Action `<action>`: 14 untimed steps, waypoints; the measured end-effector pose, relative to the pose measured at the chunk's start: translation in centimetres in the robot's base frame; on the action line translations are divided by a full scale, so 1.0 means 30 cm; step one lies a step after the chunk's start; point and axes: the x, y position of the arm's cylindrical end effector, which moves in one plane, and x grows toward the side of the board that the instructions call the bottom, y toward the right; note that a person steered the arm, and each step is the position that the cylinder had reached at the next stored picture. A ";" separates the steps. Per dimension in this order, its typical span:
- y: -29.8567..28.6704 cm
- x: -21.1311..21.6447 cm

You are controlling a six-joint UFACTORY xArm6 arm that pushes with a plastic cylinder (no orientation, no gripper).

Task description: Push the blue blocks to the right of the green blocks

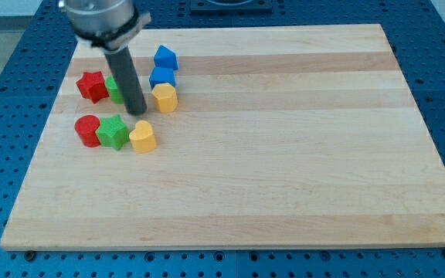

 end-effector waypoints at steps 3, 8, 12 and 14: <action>0.034 -0.510; 0.115 -0.107; 0.208 0.293; 0.298 -0.079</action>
